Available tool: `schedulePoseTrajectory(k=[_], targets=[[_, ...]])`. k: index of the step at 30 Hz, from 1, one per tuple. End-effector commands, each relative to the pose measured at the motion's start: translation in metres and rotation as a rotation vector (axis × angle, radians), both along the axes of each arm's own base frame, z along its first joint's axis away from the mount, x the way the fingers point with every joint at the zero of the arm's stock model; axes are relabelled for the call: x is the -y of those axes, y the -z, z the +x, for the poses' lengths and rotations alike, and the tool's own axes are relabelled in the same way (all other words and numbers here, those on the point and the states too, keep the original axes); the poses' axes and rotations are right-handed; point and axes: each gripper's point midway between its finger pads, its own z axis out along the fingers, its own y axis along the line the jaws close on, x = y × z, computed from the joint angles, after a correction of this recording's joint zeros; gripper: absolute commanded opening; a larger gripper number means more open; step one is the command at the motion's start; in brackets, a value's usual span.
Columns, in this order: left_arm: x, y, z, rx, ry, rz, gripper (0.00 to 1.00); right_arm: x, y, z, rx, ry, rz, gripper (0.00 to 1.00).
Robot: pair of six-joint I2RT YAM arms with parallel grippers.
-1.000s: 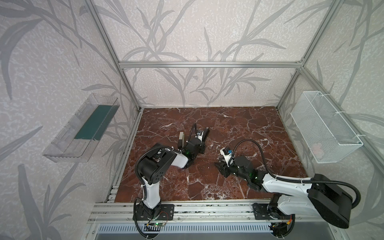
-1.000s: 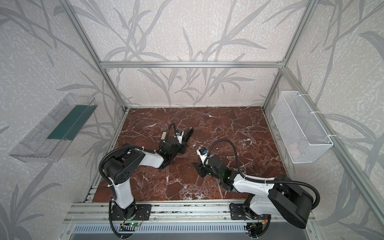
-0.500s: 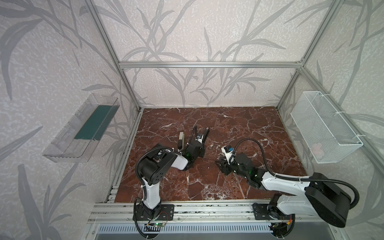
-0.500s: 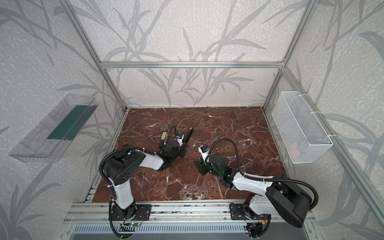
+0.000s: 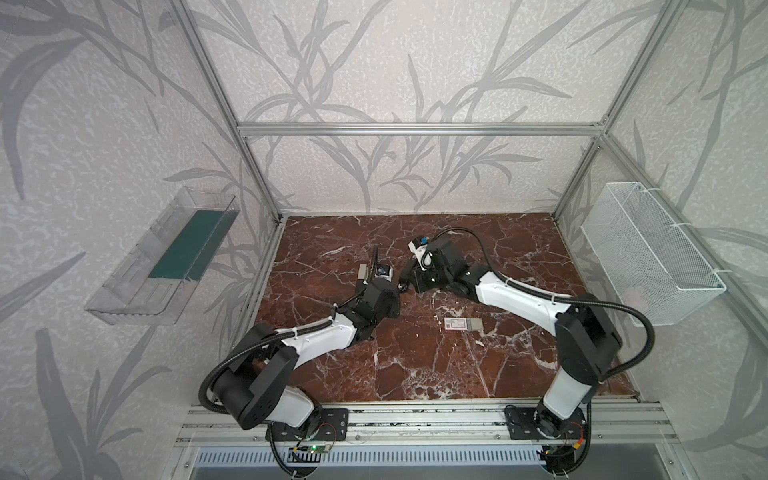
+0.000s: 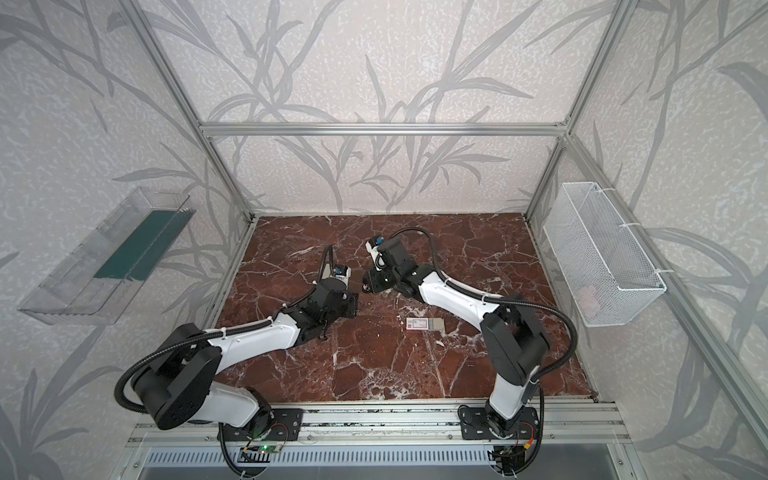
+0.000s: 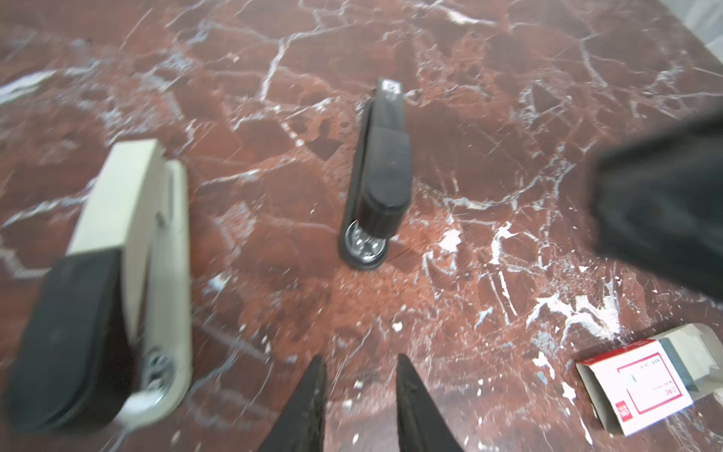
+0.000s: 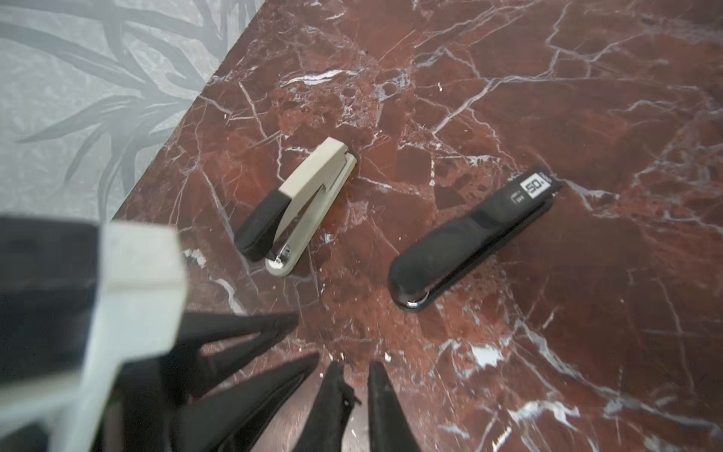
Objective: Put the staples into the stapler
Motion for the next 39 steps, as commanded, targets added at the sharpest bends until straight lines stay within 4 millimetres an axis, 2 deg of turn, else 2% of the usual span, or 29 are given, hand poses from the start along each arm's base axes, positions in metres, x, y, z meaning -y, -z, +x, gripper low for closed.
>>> schedulePoseTrajectory(k=[1,7,13,16,20,24,31,35,39], targets=[[-0.035,0.016,-0.031,-0.184,-0.125,0.062,0.31,0.015,0.048,-0.016,-0.223,-0.014,-0.178,0.11],[-0.056,0.005,-0.041,-0.145,-0.201,-0.021,0.31,0.007,0.058,0.005,-0.22,0.001,-0.229,0.1],[-0.073,0.004,-0.05,-0.146,-0.242,-0.06,0.31,0.003,0.064,0.014,-0.212,0.005,-0.24,0.1],[-0.076,0.004,-0.054,-0.146,-0.25,-0.073,0.31,0.002,0.058,0.016,-0.195,0.007,-0.222,0.11],[-0.079,0.007,-0.058,-0.15,-0.262,-0.1,0.33,0.003,0.041,0.019,-0.154,0.029,-0.194,0.27],[-0.079,0.011,-0.059,-0.166,-0.267,-0.124,0.34,0.003,0.034,0.027,-0.124,0.052,-0.191,0.28],[-0.077,0.017,-0.061,-0.186,-0.267,-0.139,0.34,0.003,0.048,0.043,-0.153,0.097,-0.219,0.27],[-0.077,0.021,-0.062,-0.197,-0.265,-0.144,0.34,-0.001,0.052,0.047,-0.165,0.098,-0.213,0.27],[-0.078,0.022,-0.063,-0.199,-0.269,-0.147,0.34,0.001,0.066,0.049,-0.183,0.097,-0.248,0.26]])
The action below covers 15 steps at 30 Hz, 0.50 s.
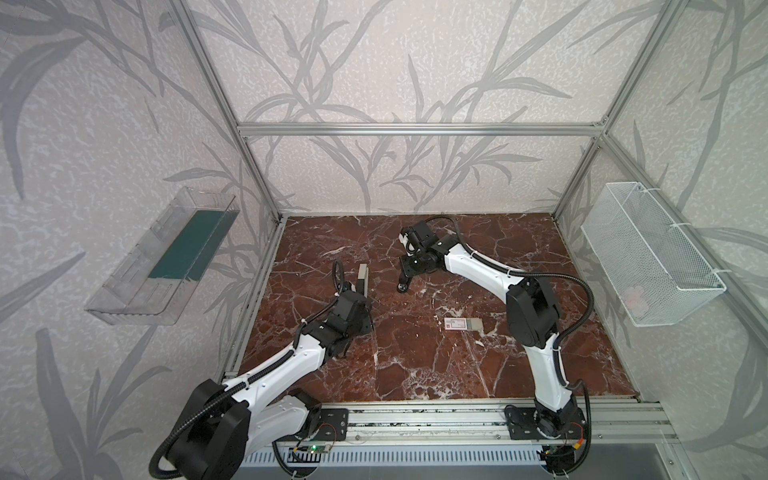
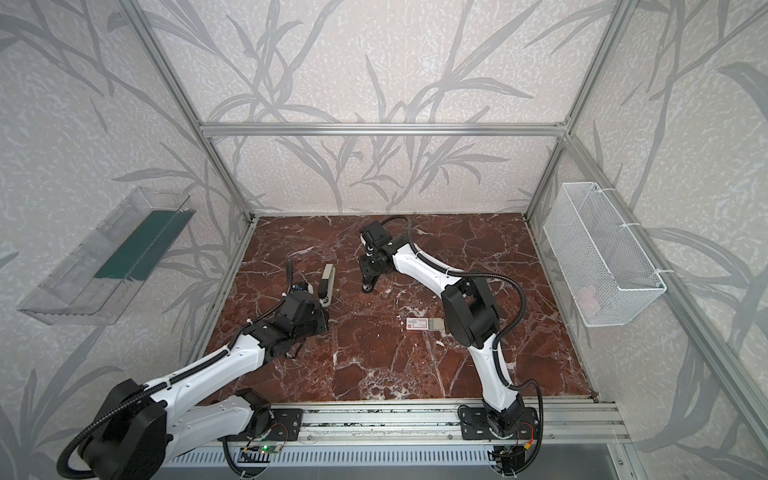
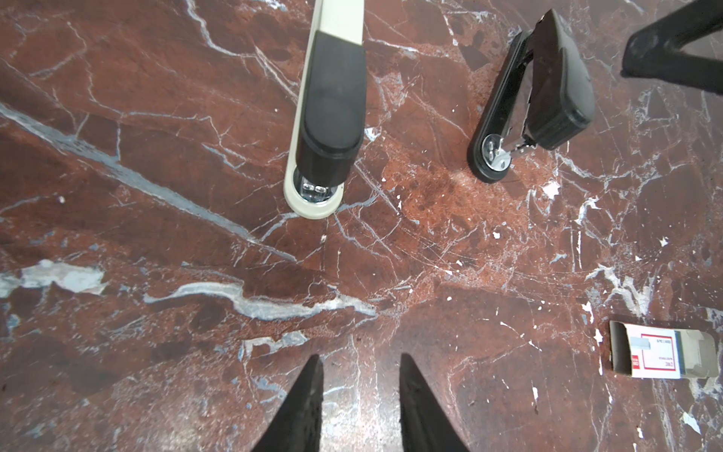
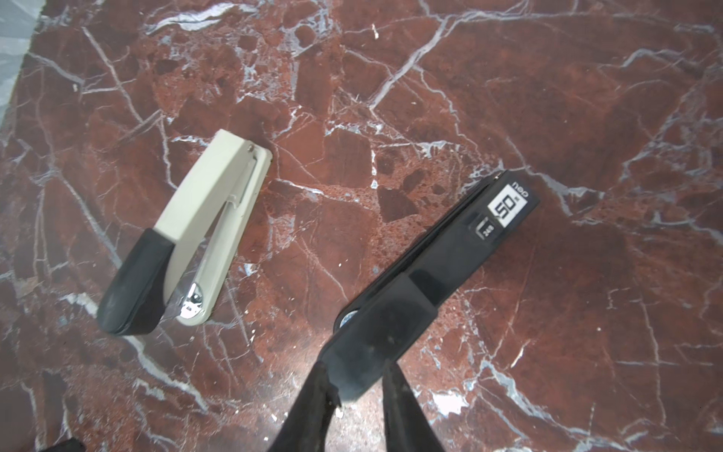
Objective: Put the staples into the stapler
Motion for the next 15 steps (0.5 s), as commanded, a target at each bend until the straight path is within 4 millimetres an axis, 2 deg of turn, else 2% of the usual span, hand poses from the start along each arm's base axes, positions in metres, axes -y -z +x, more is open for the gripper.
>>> schedulePoseTrajectory(k=[1,9,15], targets=[[-0.003,0.003,0.0,-0.007,-0.023,-0.012,0.34,0.008,0.023,-0.003,-0.056,0.01,-0.06,0.25],[-0.005,0.006,0.0,-0.014,-0.028,-0.013,0.34,0.013,0.05,-0.014,-0.115,-0.011,-0.121,0.23],[-0.008,0.008,0.001,-0.016,-0.04,-0.016,0.34,0.021,0.078,-0.031,-0.153,-0.045,-0.212,0.22]])
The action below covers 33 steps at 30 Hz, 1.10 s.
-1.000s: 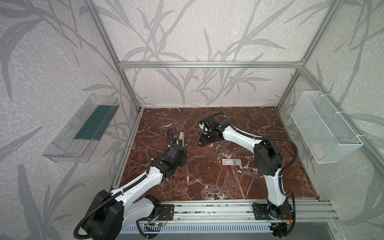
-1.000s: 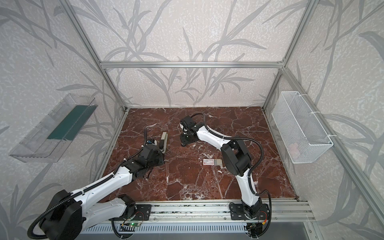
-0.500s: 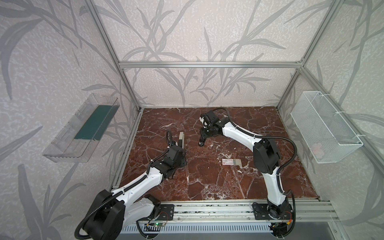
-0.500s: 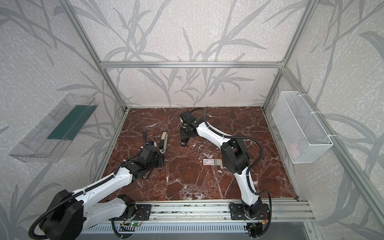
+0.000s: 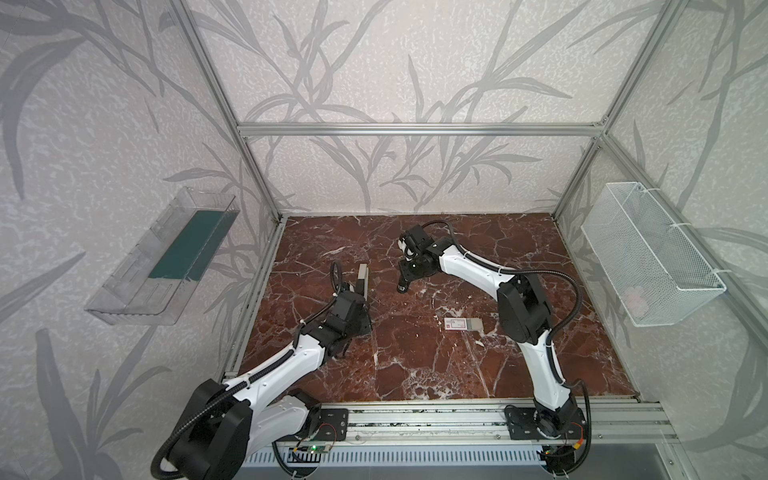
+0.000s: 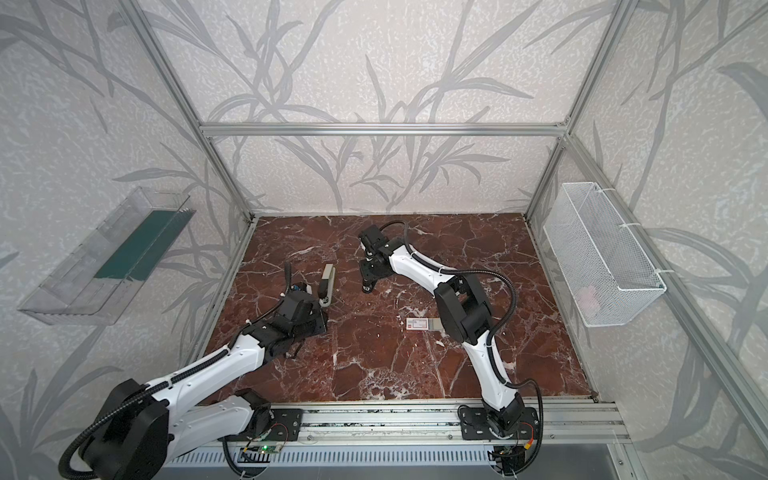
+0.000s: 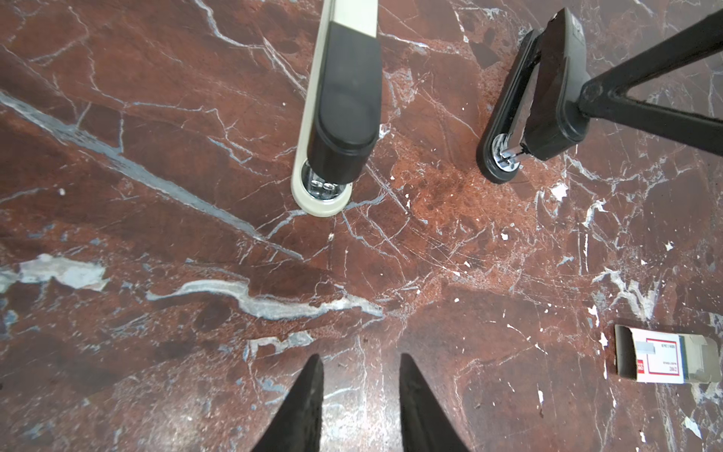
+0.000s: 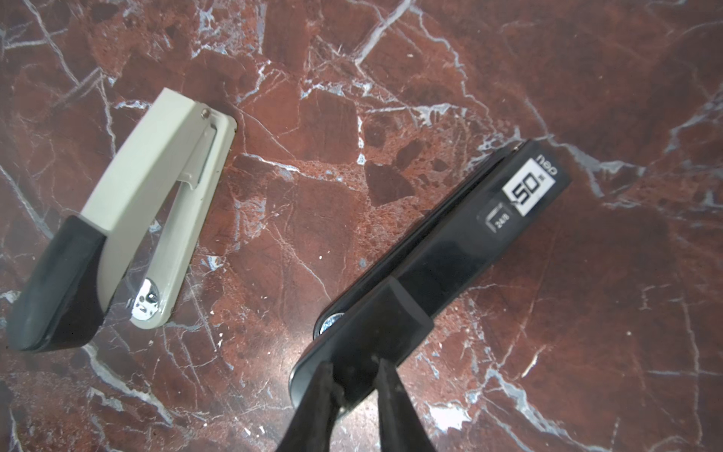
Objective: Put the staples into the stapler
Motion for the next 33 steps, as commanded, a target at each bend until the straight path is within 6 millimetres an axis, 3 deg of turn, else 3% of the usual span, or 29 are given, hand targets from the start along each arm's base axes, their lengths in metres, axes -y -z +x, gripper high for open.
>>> schedulePoseTrajectory(k=[1,9,15,18,24,29,33], targets=[[-0.003,0.005,-0.001,-0.011,-0.024,-0.007,0.34,0.02,0.054,-0.029,-0.115,-0.035,-0.164,0.22],[-0.005,0.008,-0.002,-0.02,-0.029,-0.012,0.34,0.029,0.074,-0.044,-0.134,-0.056,-0.235,0.21],[-0.006,0.005,0.0,-0.015,-0.034,-0.016,0.34,0.028,0.066,-0.04,-0.114,-0.06,-0.23,0.21],[-0.005,0.002,0.001,-0.012,-0.036,-0.026,0.34,0.02,0.049,-0.035,-0.094,-0.062,-0.191,0.21],[0.0,-0.015,0.007,0.02,-0.023,-0.054,0.38,0.004,-0.014,-0.014,0.011,-0.056,-0.073,0.27],[0.002,-0.03,0.013,0.047,-0.015,-0.072,0.45,0.011,-0.044,-0.005,0.07,-0.028,-0.023,0.3],[0.001,-0.039,0.016,0.05,-0.017,-0.076,0.49,0.023,-0.06,-0.009,0.107,-0.003,0.021,0.34]])
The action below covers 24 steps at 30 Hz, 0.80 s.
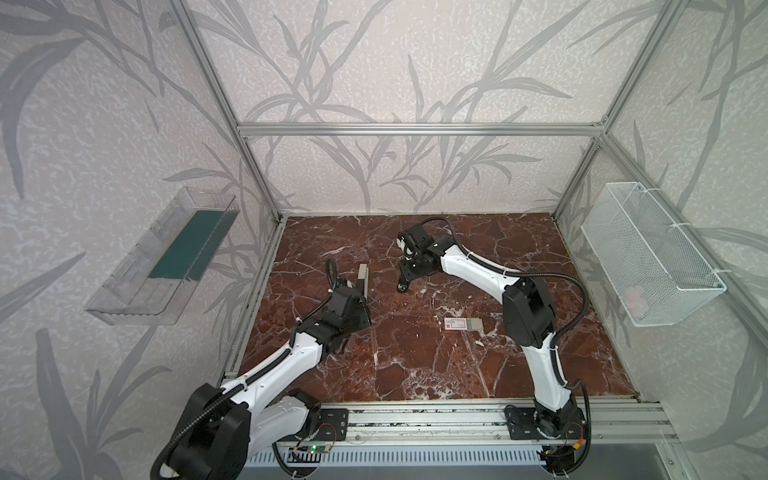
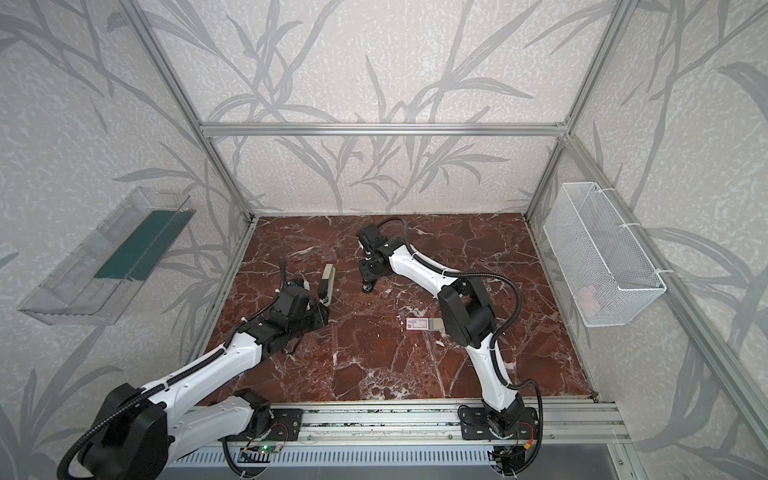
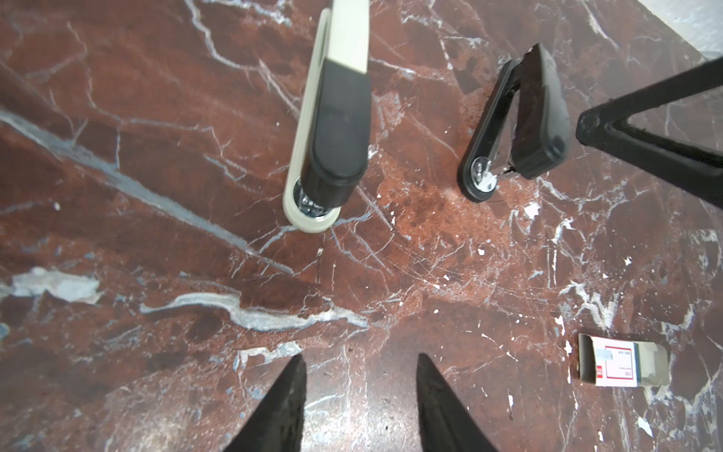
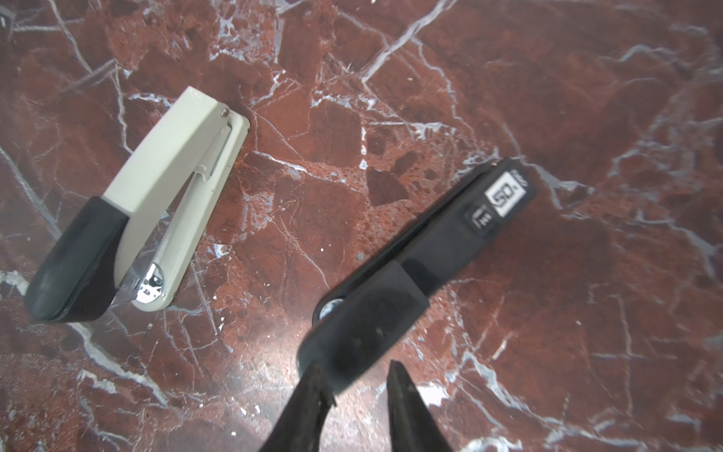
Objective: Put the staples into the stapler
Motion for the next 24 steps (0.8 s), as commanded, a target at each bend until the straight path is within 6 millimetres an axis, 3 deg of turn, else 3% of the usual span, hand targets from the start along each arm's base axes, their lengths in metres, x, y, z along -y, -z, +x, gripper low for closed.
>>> schedulePoseTrajectory(k=[1,3,4,5,7,8,9,11,16,22,24], targets=[[-0.002,-0.021,0.005,0.026,-0.012,-0.009,0.51,0.013,-0.036,-0.005,0.054,0.019,0.06,0.36],[-0.007,-0.026,0.007,0.027,-0.025,-0.006,0.55,0.024,-0.042,-0.011,0.069,0.033,0.087,0.4],[-0.009,-0.03,0.008,0.03,-0.034,-0.003,0.84,0.03,-0.044,-0.012,0.079,0.043,0.104,0.41],[-0.012,-0.033,0.009,0.031,-0.04,-0.001,0.99,0.037,-0.046,-0.015,0.09,0.055,0.116,0.43],[-0.017,-0.04,0.012,0.031,-0.05,0.004,0.99,0.054,-0.052,-0.019,0.113,0.084,0.139,0.48],[-0.021,-0.043,0.013,0.03,-0.059,0.016,0.99,0.064,-0.056,-0.021,0.128,0.099,0.151,0.96],[-0.024,-0.048,0.015,0.032,-0.067,0.026,0.99,0.073,-0.057,-0.024,0.134,0.112,0.156,0.99],[-0.036,-0.057,0.018,0.046,-0.092,0.056,0.99,0.097,-0.068,-0.03,0.174,0.149,0.169,0.99],[-0.064,-0.074,0.029,0.081,-0.128,0.16,0.99,0.16,-0.067,-0.043,0.225,0.236,0.144,0.99],[-0.108,-0.078,0.047,0.114,-0.176,0.365,0.99,0.252,-0.062,-0.042,0.393,0.473,-0.116,0.99],[-0.116,-0.077,0.055,0.178,-0.159,0.427,0.99,0.271,-0.059,-0.043,0.471,0.507,-0.176,0.99]])
